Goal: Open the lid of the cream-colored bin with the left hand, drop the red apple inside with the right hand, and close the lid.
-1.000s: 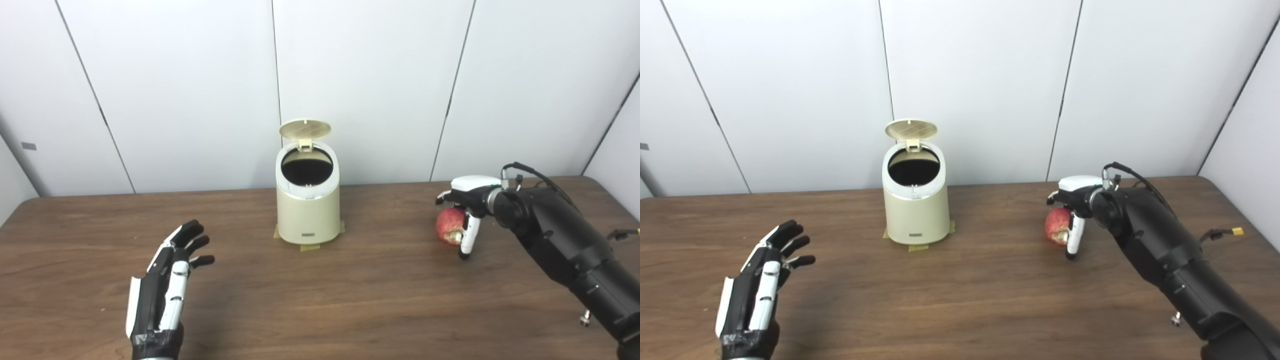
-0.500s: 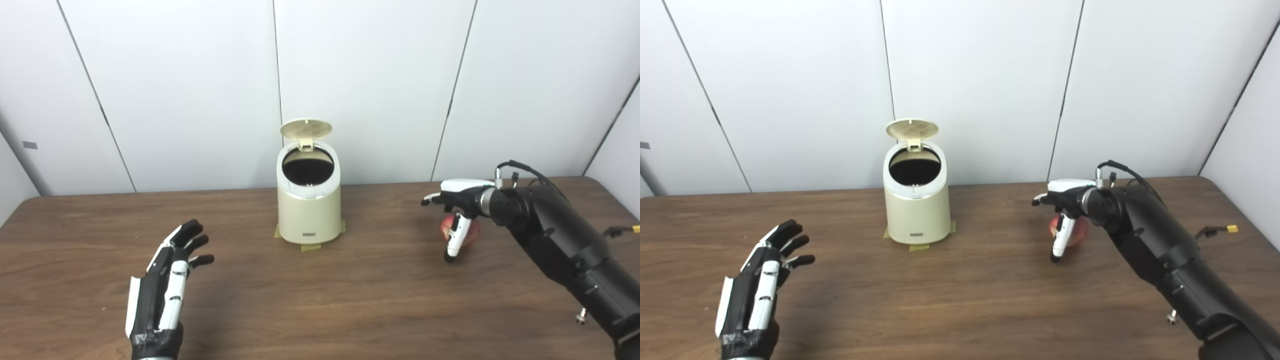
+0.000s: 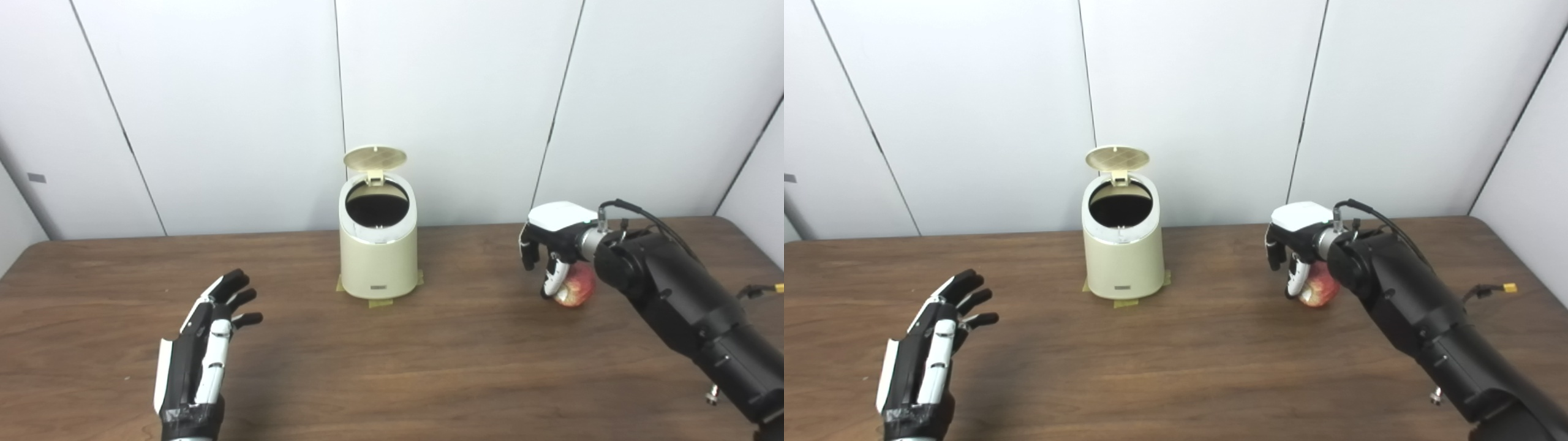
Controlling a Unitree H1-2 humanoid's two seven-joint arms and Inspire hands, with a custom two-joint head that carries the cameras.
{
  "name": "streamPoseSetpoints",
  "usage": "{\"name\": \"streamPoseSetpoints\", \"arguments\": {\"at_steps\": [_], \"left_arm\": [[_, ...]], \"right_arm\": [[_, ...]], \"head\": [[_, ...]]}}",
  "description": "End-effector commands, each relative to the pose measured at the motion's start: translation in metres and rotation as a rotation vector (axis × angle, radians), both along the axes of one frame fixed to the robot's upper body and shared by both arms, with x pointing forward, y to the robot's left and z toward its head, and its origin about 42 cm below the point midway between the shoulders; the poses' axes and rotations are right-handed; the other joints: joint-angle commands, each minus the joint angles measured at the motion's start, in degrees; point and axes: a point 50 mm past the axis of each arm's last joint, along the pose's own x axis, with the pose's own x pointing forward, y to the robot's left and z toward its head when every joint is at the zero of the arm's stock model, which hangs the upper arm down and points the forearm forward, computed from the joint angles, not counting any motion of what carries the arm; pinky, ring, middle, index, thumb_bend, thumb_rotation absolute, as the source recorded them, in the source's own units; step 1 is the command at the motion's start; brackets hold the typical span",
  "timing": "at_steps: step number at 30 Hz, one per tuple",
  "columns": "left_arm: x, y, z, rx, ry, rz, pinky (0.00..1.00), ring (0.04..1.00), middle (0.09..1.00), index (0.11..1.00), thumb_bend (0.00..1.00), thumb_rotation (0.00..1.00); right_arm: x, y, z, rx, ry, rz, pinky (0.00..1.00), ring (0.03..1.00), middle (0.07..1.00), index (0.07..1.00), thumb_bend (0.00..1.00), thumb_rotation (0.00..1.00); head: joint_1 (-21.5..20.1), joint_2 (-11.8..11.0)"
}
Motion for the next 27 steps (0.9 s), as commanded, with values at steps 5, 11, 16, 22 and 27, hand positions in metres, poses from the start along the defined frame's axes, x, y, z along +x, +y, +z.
{"name": "streamPoseSetpoints", "arguments": {"at_steps": [5, 11, 16, 22, 27], "left_arm": [[-0.001, -0.001, 0.013, 0.008, -0.053, -0.013, 0.67, 0.8, 0.836, 0.815, 0.28, 0.72], [-0.001, -0.002, 0.013, 0.012, -0.054, -0.01, 0.66, 0.794, 0.831, 0.811, 0.28, 0.72], [0.0, -0.002, 0.013, 0.007, -0.05, -0.009, 0.67, 0.8, 0.836, 0.809, 0.29, 0.72], [-0.001, -0.002, 0.013, 0.008, -0.048, -0.013, 0.68, 0.805, 0.841, 0.807, 0.28, 0.72], [-0.001, -0.002, 0.013, 0.008, -0.049, -0.014, 0.67, 0.804, 0.841, 0.808, 0.28, 0.71]], "right_arm": [[0.007, -0.003, 0.038, -0.07, 0.001, -0.048, 0.49, 0.656, 0.749, 0.671, 0.84, 0.1], [0.004, -0.006, 0.037, -0.09, 0.103, -0.154, 0.81, 0.991, 0.992, 0.901, 0.99, 0.15], [0.003, -0.011, 0.037, -0.029, 0.114, -0.177, 0.86, 1.0, 1.0, 0.962, 1.0, 0.26], [0.003, -0.018, 0.037, -0.038, 0.136, -0.197, 0.78, 1.0, 1.0, 0.984, 1.0, 0.35], [0.001, -0.02, 0.039, -0.014, 0.202, -0.229, 0.76, 1.0, 1.0, 0.984, 1.0, 0.33]], "head": [[-0.12, 0.04], [-0.17, 0.15], [-0.23, 0.07], [-0.27, 0.14], [-0.41, 0.23]]}}
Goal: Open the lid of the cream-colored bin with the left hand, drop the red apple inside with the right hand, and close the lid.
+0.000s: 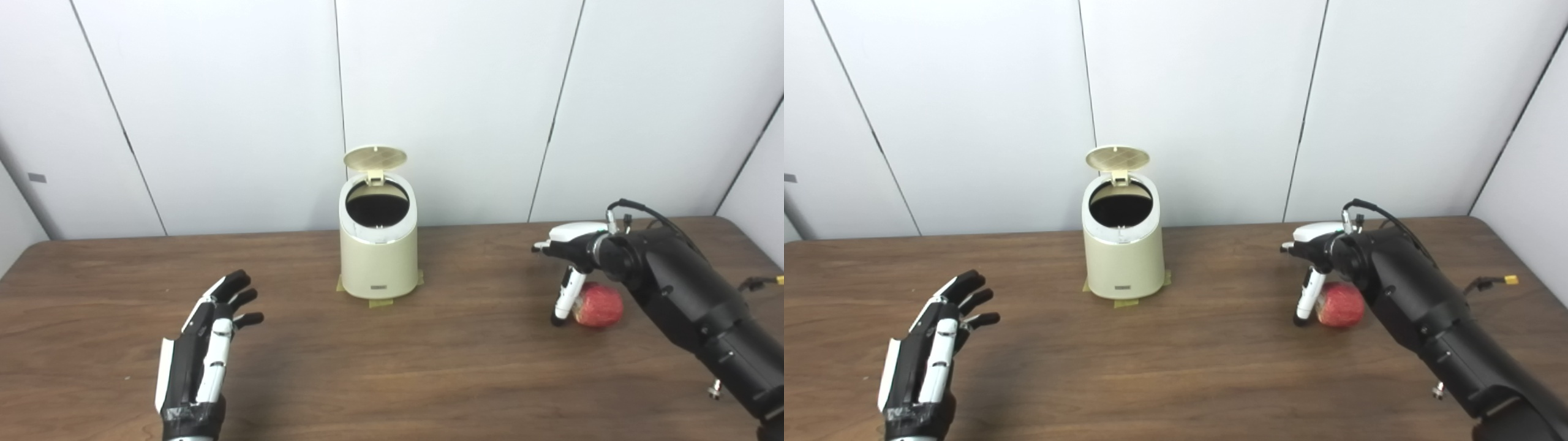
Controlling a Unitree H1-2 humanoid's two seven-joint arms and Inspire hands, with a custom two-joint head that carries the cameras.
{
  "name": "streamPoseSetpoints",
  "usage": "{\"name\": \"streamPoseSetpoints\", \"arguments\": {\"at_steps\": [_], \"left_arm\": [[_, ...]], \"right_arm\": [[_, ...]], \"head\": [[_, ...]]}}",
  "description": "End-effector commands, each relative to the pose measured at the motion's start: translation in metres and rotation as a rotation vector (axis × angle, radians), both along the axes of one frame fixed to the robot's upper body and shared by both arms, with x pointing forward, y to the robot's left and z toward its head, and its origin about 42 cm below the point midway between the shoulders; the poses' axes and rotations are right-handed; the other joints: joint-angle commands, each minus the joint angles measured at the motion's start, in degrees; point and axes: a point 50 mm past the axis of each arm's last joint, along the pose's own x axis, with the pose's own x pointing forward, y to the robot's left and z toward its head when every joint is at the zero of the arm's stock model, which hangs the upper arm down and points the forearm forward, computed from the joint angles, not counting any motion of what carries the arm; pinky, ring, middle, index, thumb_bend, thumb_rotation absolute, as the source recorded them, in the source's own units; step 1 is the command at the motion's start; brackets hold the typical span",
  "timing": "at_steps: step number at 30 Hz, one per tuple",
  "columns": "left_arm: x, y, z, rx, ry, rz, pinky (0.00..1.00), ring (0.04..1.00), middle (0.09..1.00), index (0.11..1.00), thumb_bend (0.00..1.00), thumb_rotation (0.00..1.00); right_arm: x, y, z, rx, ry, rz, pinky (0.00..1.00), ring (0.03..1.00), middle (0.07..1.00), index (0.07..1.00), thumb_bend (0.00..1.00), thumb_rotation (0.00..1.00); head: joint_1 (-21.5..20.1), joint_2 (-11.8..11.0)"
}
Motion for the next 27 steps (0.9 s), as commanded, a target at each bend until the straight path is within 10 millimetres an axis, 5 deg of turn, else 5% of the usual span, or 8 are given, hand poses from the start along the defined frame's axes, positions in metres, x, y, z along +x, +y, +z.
{"name": "streamPoseSetpoints", "arguments": {"at_steps": [1, 8, 20, 27], "left_arm": [[-0.001, -0.002, 0.012, 0.009, -0.059, -0.011, 0.67, 0.804, 0.841, 0.806, 0.28, 0.71], [0.0, -0.001, 0.012, 0.012, -0.062, -0.008, 0.67, 0.804, 0.844, 0.802, 0.28, 0.71], [0.001, 0.001, 0.013, 0.025, -0.066, -0.004, 0.66, 0.797, 0.838, 0.795, 0.28, 0.7], [0.001, 0.002, 0.012, 0.024, -0.065, -0.004, 0.66, 0.796, 0.839, 0.794, 0.29, 0.7]], "right_arm": [[0.006, -0.009, 0.037, 0.014, -0.059, -0.031, 0.76, 1.0, 1.0, 0.979, 1.0, 0.32], [-0.005, -0.01, 0.043, -0.038, -0.026, 0.002, 0.73, 0.969, 0.992, 0.94, 1.0, 0.38], [-0.026, -0.026, 0.046, -0.019, -0.101, -0.016, 0.65, 0.845, 0.943, 0.916, 1.0, 0.35], [-0.037, -0.028, 0.039, -0.038, -0.077, -0.024, 0.69, 0.953, 0.993, 0.912, 1.0, 0.31]], "head": [[-0.08, 0.05], [-0.4, 0.01], [-0.92, 0.05], [-0.95, 0.16]]}}
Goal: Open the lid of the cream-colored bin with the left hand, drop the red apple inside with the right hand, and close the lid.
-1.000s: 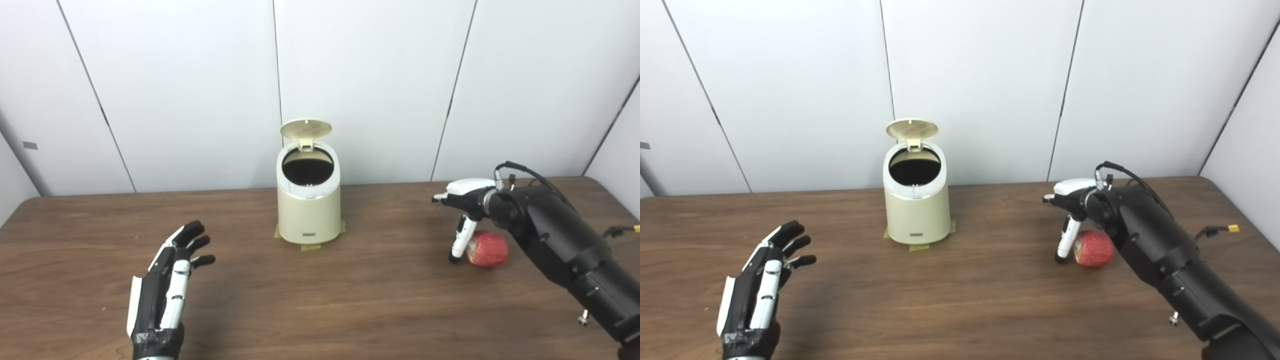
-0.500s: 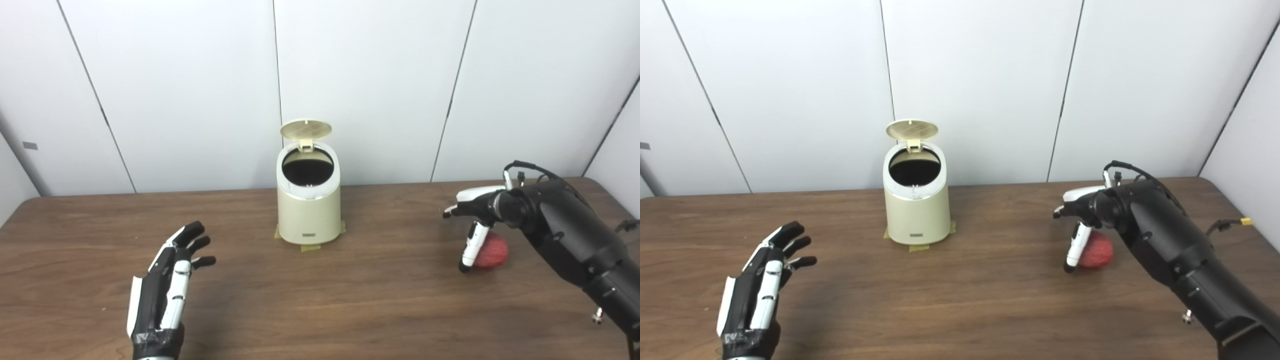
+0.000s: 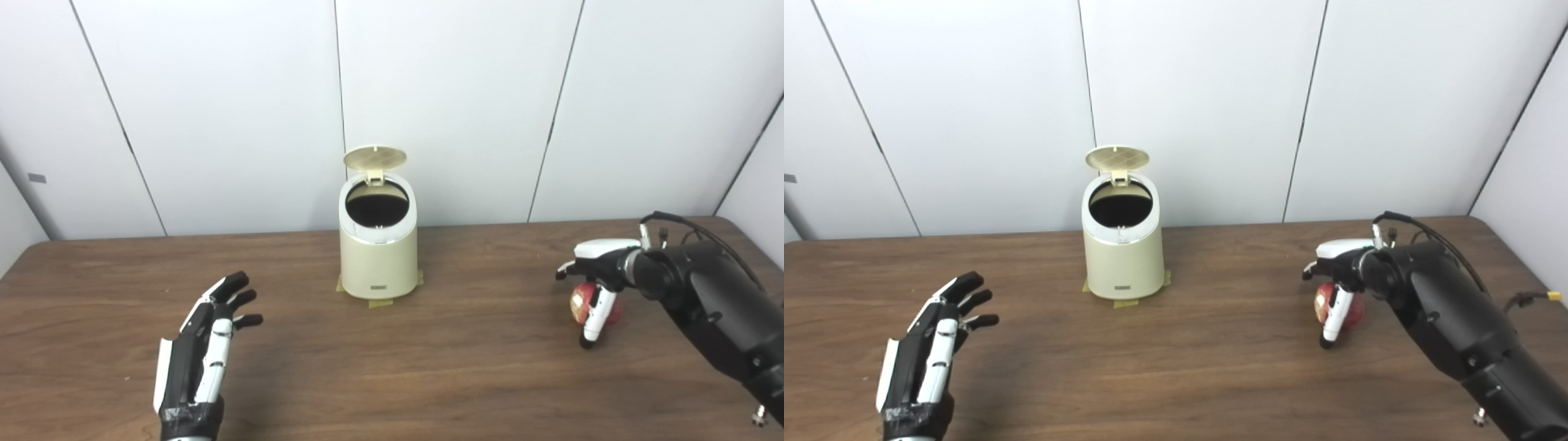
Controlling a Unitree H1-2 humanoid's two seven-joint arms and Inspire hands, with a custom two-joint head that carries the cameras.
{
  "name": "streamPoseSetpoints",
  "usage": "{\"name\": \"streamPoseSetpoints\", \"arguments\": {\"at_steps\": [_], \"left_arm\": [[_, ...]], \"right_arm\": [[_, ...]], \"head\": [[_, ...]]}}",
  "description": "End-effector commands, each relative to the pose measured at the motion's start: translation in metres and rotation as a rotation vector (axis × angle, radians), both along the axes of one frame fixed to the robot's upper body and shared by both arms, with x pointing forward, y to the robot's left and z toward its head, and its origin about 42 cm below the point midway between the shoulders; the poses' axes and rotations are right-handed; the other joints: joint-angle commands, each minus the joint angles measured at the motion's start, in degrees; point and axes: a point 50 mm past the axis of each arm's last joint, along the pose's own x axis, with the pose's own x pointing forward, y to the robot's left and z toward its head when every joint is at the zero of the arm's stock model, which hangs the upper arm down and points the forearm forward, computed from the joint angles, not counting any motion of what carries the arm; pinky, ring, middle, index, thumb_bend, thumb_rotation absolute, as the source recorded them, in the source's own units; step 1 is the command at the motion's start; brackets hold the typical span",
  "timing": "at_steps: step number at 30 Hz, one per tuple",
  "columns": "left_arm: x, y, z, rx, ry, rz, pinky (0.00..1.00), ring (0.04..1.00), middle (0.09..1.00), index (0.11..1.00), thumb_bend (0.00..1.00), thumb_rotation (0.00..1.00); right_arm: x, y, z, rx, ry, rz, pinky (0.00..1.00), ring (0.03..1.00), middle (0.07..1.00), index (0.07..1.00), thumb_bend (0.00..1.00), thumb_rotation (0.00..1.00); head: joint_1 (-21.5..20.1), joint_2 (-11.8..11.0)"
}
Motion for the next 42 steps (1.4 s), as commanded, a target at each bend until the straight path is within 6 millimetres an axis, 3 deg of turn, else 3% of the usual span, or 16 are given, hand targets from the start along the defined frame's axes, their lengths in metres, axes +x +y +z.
{"name": "streamPoseSetpoints", "arguments": {"at_steps": [1, 4, 11, 15, 22, 25, 26, 27, 29, 31, 35, 42], "left_arm": [[0.001, 0.0, 0.012, 0.021, -0.066, -0.008, 0.66, 0.796, 0.838, 0.793, 0.29, 0.7], [0.001, 0.0, 0.014, 0.023, -0.072, -0.008, 0.66, 0.794, 0.837, 0.791, 0.29, 0.7], [0.001, 0.002, 0.014, 0.016, -0.069, -0.009, 0.66, 0.8, 0.84, 0.777, 0.29, 0.69], [0.001, 0.002, 0.013, 0.018, -0.07, -0.006, 0.66, 0.801, 0.843, 0.778, 0.29, 0.69], [0.0, 0.002, 0.013, 0.01, -0.07, -0.017, 0.66, 0.806, 0.845, 0.775, 0.28, 0.68], [0.0, 0.002, 0.013, 0.011, -0.07, -0.014, 0.66, 0.803, 0.846, 0.779, 0.28, 0.68], [0.0, 0.002, 0.014, 0.014, -0.068, -0.01, 0.65, 0.802, 0.847, 0.778, 0.27, 0.68], [0.0, 0.002, 0.013, 0.016, -0.067, -0.008, 0.65, 0.802, 0.846, 0.777, 0.28, 0.68], [0.0, 0.002, 0.013, 0.012, -0.068, -0.008, 0.65, 0.8, 0.845, 0.773, 0.28, 0.68], [0.0, 0.002, 0.014, 0.012, -0.069, -0.009, 0.65, 0.8, 0.844, 0.771, 0.29, 0.68], [0.001, 0.002, 0.014, 0.022, -0.075, -0.007, 0.65, 0.797, 0.841, 0.769, 0.28, 0.69], [0.001, 0.002, 0.015, 0.014, -0.076, -0.006, 0.64, 0.792, 0.835, 0.767, 0.28, 0.69]], "right_arm": [[0.003, -0.004, 0.03, -0.044, -0.107, 0.016, 0.69, 0.963, 0.997, 0.911, 1.0, 0.31], [-0.003, -0.003, 0.02, -0.09, -0.171, 0.068, 0.61, 0.955, 0.994, 0.895, 1.0, 0.3], [-0.014, -0.007, 0.0, -0.088, -0.191, 0.095, 0.57, 0.938, 0.987, 0.887, 1.0, 0.19], [-0.017, -0.012, -0.007, -0.062, -0.215, 0.095, 0.55, 0.878, 0.975, 0.891, 1.0, 0.18], [-0.024, -0.017, -0.021, -0.033, -0.313, 0.146, 0.48, 0.651, 0.846, 0.78, 0.96, 0.02], [-0.022, -0.018, -0.023, -0.043, -0.306, 0.164, 0.43, 0.548, 0.764, 0.755, 0.83, 0.0], [-0.021, -0.019, -0.024, -0.041, -0.317, 0.174, 0.41, 0.504, 0.714, 0.715, 0.68, 0.0], [-0.018, -0.021, -0.027, -0.033, -0.331, 0.177, 0.37, 0.479, 0.579, 0.612, 0.6, 0.0], [-0.015, -0.024, -0.031, -0.014, -0.351, 0.164, 0.3, 0.376, 0.478, 0.551, 0.53, 0.0], [-0.015, -0.022, -0.03, -0.002, -0.35, 0.145, 0.26, 0.372, 0.465, 0.527, 0.52, 0.0], [-0.013, -0.022, -0.029, 0.012, -0.344, 0.105, 0.32, 0.368, 0.458, 0.542, 0.51, 0.0], [-0.011, -0.018, -0.024, 0.048, -0.344, 0.096, 0.32, 0.376, 0.452, 0.544, 0.51, 0.0]], "head": [[-0.07, 0.07], [-0.01, 0.22], [-0.2, 0.28], [-0.19, 0.29], [-0.14, 0.49], [-0.02, 0.64], [-0.02, 0.64], [-0.02, 0.64], [-0.03, 0.75], [0.04, 0.74], [0.17, 0.69], [0.21, 0.57]]}}
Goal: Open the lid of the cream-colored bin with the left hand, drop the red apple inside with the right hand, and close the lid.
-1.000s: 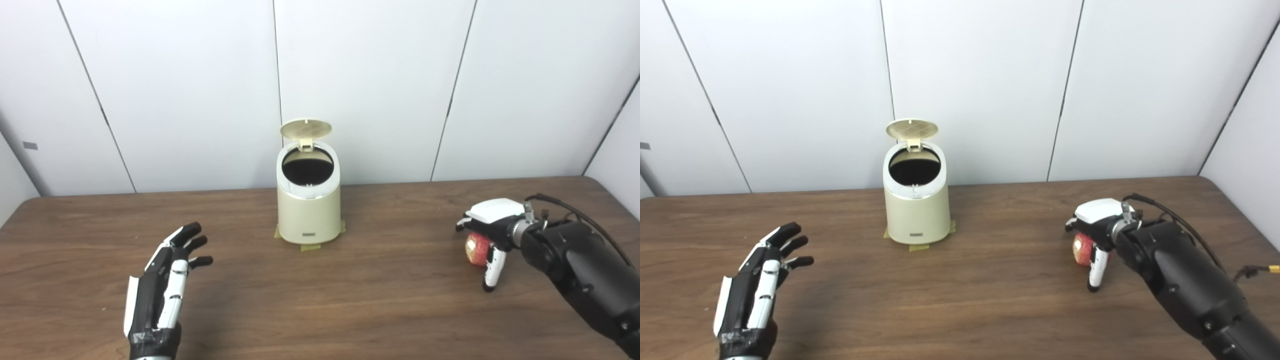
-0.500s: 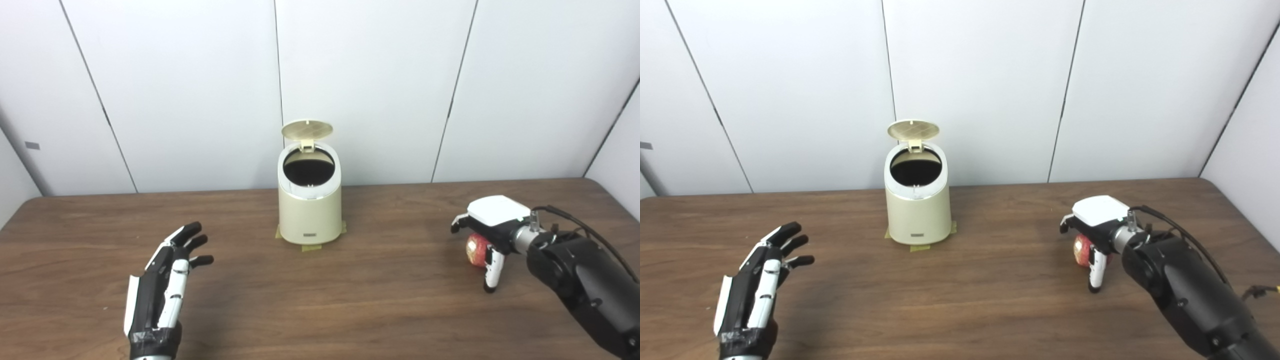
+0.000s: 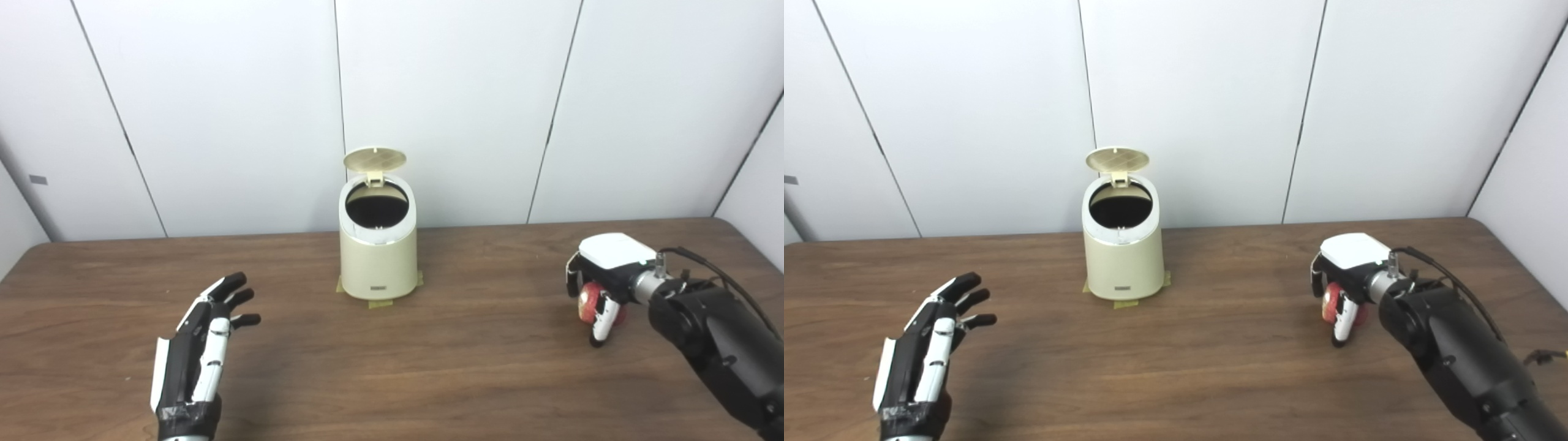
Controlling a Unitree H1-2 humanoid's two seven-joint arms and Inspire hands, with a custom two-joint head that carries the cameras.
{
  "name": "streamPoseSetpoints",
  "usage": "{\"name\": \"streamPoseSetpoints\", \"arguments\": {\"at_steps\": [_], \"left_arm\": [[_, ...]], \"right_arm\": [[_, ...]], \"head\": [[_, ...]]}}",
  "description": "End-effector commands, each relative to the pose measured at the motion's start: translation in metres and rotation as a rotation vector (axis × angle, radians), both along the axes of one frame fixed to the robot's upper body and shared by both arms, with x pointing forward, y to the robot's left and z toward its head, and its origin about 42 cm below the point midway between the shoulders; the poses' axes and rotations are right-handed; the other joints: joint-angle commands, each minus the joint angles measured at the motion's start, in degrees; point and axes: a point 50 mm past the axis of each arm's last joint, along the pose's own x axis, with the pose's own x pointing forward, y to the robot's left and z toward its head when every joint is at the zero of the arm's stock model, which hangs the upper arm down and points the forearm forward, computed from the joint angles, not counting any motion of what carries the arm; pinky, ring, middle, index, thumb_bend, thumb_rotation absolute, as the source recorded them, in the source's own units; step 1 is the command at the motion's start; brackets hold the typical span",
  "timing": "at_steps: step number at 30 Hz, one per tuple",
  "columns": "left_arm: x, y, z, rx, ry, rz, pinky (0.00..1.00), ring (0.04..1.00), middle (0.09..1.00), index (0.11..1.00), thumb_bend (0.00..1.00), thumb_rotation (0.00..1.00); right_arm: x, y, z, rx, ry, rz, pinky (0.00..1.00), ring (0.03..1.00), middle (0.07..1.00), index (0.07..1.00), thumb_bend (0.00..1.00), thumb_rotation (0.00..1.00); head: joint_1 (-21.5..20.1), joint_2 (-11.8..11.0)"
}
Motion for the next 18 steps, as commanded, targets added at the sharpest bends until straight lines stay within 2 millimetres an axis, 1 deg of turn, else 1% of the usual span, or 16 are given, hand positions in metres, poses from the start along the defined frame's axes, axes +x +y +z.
{"name": "streamPoseSetpoints", "arguments": {"at_steps": [1, 4, 7, 9, 10, 12, 14, 16, 18], "left_arm": [[0.0, -0.001, 0.013, 0.012, -0.072, -0.009, 0.64, 0.793, 0.835, 0.767, 0.28, 0.68], [0.0, -0.001, 0.013, 0.007, -0.071, -0.014, 0.65, 0.791, 0.837, 0.763, 0.28, 0.68], [0.0, -0.001, 0.012, 0.003, -0.066, -0.022, 0.66, 0.794, 0.84, 0.768, 0.28, 0.67], [0.0, -0.001, 0.012, 0.008, -0.058, -0.021, 0.67, 0.798, 0.843, 0.77, 0.28, 0.69], [0.0, -0.001, 0.011, 0.009, -0.055, -0.022, 0.67, 0.801, 0.844, 0.776, 0.29, 0.69], [0.0, -0.001, 0.009, 0.014, -0.046, -0.022, 0.68, 0.805, 0.845, 0.78, 0.28, 0.69], [0.001, -0.001, 0.006, 0.016, -0.038, -0.023, 0.68, 0.805, 0.848, 0.779, 0.27, 0.69], [0.001, -0.001, 0.003, 0.022, -0.029, -0.026, 0.68, 0.81, 0.853, 0.784, 0.27, 0.7], [0.002, -0.001, 0.0, 0.029, -0.022, -0.025, 0.68, 0.819, 0.858, 0.791, 0.27, 0.71]], "right_arm": [[0.004, -0.002, 0.009, 0.001, -0.022, -0.01, 0.32, 0.378, 0.452, 0.542, 0.51, 0.0], [0.003, 0.001, 0.013, 0.018, -0.033, 0.001, 0.33, 0.385, 0.447, 0.545, 0.51, 0.0], [0.0, 0.009, 0.025, 0.045, -0.064, 0.036, 0.35, 0.378, 0.456, 0.524, 0.52, 0.0], [-0.001, 0.018, 0.035, 0.043, -0.102, 0.072, 0.37, 0.393, 0.475, 0.502, 0.52, 0.0], [-0.002, 0.022, 0.04, 0.05, -0.125, 0.085, 0.37, 0.393, 0.475, 0.498, 0.52, 0.0], [-0.006, 0.036, 0.054, 0.061, -0.18, 0.143, 0.34, 0.395, 0.475, 0.487, 0.52, 0.0], [-0.011, 0.051, 0.068, 0.108, -0.244, 0.203, 0.34, 0.429, 0.503, 0.471, 0.52, 0.0], [-0.013, 0.066, 0.082, 0.134, -0.277, 0.249, 0.29, 0.408, 0.481, 0.494, 0.52, 0.0], [-0.016, 0.082, 0.095, 0.15, -0.314, 0.311, 0.29, 0.397, 0.478, 0.484, 0.52, 0.0]], "head": [[-0.06, 0.04], [-0.16, -0.07], [-0.31, -0.07], [-0.31, -0.07], [-0.27, -0.25], [-0.24, -0.33], [-0.13, -0.43], [0.05, -0.52], [0.25, -0.65]]}}
